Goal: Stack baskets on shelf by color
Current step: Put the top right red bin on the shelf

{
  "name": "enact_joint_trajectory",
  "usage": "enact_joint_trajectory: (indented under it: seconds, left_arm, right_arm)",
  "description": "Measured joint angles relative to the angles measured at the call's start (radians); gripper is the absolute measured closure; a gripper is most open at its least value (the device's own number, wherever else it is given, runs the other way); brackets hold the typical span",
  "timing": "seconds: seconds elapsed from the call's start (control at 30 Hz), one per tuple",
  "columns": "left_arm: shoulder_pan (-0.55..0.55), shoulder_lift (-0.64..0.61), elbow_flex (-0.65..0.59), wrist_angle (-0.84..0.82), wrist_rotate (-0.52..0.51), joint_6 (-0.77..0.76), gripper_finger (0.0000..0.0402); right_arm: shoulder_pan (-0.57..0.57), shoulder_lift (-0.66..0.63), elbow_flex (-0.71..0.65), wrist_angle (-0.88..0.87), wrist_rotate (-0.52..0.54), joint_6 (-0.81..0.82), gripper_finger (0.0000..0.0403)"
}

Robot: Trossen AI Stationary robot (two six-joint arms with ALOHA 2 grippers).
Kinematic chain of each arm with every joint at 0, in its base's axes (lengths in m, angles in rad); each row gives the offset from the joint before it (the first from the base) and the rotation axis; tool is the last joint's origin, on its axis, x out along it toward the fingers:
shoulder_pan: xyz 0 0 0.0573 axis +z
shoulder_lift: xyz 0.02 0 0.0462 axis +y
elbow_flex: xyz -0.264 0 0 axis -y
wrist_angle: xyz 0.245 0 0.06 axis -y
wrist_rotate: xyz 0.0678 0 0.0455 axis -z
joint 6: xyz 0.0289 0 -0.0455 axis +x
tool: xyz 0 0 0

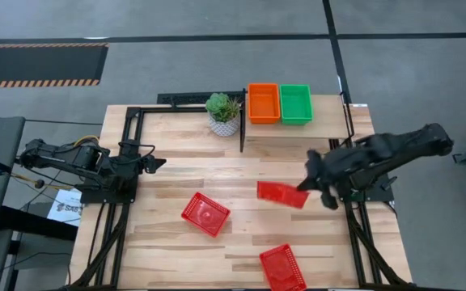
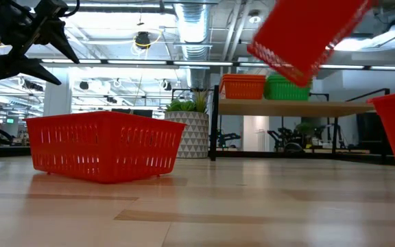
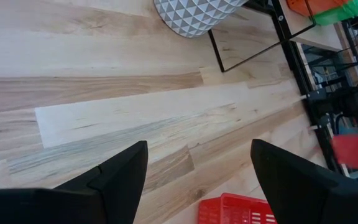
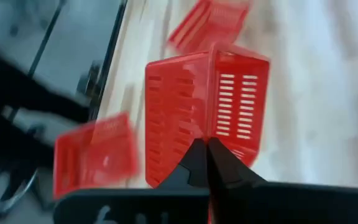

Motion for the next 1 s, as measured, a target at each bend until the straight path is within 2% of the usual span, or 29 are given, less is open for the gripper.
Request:
enact_joint_trajectory:
  seconds: [0.17, 0.37, 0.6, 0.77, 1.0]
  left_arm:
    - [0.0, 0.0, 0.0, 0.0, 0.0, 0.0, 0.0128]
    - [0.0, 0.0, 0.0, 0.0, 0.0, 0.0, 0.0128]
    - [0.0, 0.0, 0.0, 0.0, 0.0, 0.0, 0.0128]
    - [0.0, 0.0, 0.0, 0.0, 0.0, 0.0, 0.0128]
    - [0.0, 0.0, 0.0, 0.0, 0.0, -0.001, 0.0128]
  right_arm:
    - [0.0, -0.079, 0.101, -0.077, 0.167, -0.005, 0.0403]
    - [-0.003, -0.126, 0.256, -0.115, 0.378, -0.126, 0.0403]
    - [-0.069, -0.095, 0.386, -0.352, 0.649, -0.255, 0.0403]
    - [-0.17, -0.076, 0.399, -0.498, 0.764, -0.303, 0.0403]
    - [-0.32, -0.071, 0.401, -0.602, 0.853, -0.412, 0.0403]
